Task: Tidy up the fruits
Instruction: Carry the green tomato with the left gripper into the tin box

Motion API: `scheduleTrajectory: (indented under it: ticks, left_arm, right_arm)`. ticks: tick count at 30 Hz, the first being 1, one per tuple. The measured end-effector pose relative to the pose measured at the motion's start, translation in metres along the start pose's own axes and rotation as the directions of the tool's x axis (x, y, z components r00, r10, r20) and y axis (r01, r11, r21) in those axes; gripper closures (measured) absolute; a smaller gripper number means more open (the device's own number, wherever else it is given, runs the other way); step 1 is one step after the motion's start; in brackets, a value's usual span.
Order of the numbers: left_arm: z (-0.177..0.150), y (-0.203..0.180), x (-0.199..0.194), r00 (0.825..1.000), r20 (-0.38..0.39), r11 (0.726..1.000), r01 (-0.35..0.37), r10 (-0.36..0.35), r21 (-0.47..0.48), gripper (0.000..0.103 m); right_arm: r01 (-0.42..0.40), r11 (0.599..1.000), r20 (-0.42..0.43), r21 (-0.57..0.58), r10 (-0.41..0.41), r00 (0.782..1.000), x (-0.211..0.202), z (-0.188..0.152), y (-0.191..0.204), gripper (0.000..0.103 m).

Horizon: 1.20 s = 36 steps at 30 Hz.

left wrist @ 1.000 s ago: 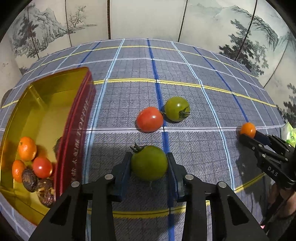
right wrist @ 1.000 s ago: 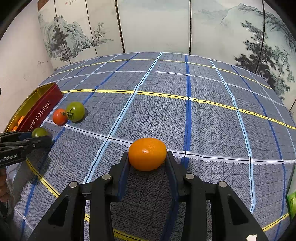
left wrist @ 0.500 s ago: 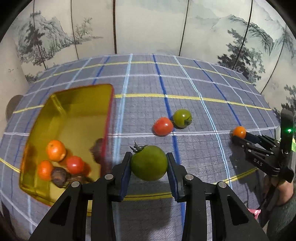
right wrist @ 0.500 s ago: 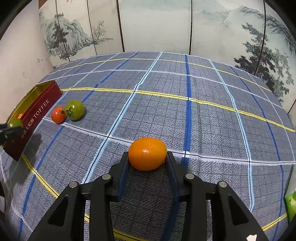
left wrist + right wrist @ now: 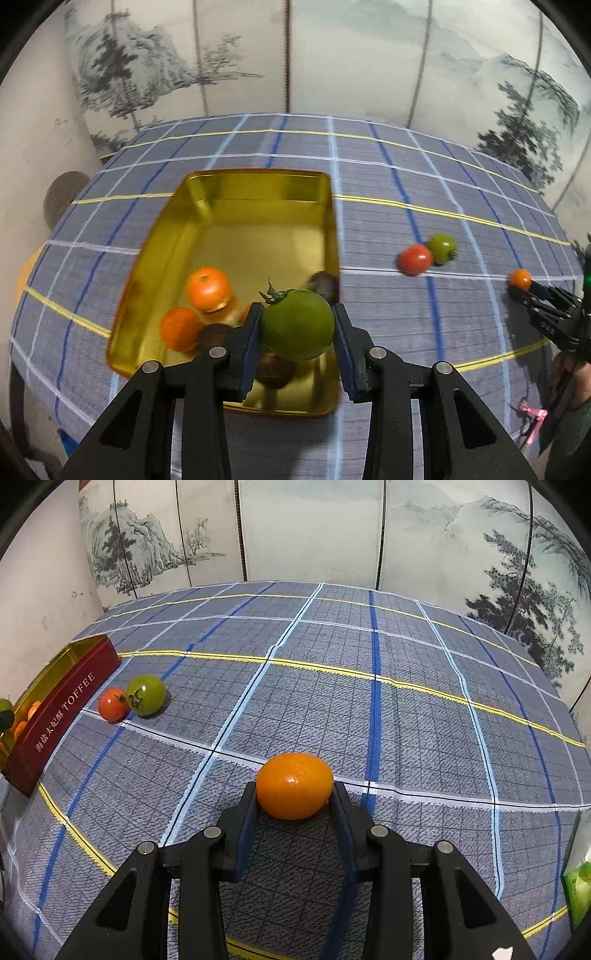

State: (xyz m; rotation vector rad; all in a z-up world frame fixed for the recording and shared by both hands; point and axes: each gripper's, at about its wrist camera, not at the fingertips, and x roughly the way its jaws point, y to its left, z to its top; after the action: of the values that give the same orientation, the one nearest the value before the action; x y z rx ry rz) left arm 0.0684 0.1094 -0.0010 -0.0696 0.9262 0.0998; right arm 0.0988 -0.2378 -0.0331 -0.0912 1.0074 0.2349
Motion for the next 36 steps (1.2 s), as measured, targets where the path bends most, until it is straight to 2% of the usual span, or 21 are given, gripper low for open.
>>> scheduleTrajectory:
  ticks: [6,12,36]
  left_arm:
    - [-0.006,0.024,0.007,0.999,-0.020,0.998,-0.039,0.038,-0.040,0.066]
    - [-0.011,0.038,0.014,0.998,-0.042,0.997,-0.047,0.044,-0.065,0.066]
    - [-0.023,0.050,0.029,0.994,-0.084,0.994,-0.079,0.073,-0.072,0.065]
  right_arm:
    - [0.010,1.000,-0.001,-0.007,-0.010,1.000,0.000,0.000,0.001,0.067]
    - [0.011,1.000,-0.001,-0.008,-0.011,1.000,0.001,0.000,0.001,0.067]
    - [0.013,1.000,-0.001,-0.009,-0.013,1.000,0.001,0.000,0.001,0.066]
